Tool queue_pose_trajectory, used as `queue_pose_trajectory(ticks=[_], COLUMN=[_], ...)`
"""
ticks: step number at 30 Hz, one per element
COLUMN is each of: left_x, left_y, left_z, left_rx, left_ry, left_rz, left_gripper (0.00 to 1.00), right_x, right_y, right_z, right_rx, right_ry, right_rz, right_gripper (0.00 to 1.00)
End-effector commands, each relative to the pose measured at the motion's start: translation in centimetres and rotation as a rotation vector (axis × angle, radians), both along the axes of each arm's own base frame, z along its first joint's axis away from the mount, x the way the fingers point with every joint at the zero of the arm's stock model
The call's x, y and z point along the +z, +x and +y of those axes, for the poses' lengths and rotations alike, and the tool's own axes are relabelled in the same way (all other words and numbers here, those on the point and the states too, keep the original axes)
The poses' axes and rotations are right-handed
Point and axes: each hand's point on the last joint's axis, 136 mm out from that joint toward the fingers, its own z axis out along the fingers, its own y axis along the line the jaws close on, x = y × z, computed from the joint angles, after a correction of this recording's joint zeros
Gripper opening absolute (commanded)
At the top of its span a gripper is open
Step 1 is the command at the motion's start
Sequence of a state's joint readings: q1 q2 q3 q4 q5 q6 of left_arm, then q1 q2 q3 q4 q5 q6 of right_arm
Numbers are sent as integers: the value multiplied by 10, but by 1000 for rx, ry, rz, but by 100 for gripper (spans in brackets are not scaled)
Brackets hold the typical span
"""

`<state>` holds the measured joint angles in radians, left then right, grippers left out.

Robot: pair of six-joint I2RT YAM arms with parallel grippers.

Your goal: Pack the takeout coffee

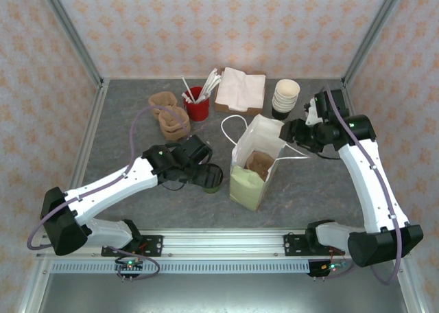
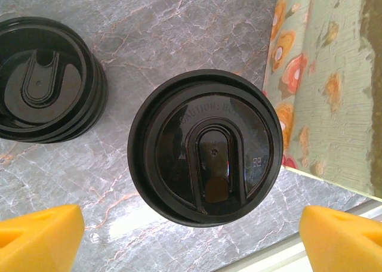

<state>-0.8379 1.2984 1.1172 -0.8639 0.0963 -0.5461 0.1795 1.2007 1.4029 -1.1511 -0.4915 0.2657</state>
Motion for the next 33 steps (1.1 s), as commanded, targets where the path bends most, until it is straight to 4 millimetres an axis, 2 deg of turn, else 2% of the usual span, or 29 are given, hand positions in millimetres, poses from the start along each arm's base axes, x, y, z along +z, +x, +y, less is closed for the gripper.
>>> queue_pose_trajectory(ticks=[1,12,14,22,27,33], left_x=[-1,-4,-4,-7,-5,-9], left_y=[5,8,11,19,23,24], left_z=[0,-2,-4,-10,-17,-26], left_rx=[47,30,26,8,3,-10], left_ry=[-5,10,19,65,59,55], left_rz=[-15,-26,-32,-55,-73,-69], left_gripper=[93,90,90,90,91,91], right_x=[-3,-2,-1,0,4,9], right_y=[0,9,10,13,17,21], right_z=[-1,0,0,-1,-1,-1], right_rx=[-47,-52,-54,-55,-53,-49], right_ry=[26,26,28,24,18,15], right_rz=[18,-6,-9,-19,-31,-38], right_gripper=[57,36,28,9,3,1])
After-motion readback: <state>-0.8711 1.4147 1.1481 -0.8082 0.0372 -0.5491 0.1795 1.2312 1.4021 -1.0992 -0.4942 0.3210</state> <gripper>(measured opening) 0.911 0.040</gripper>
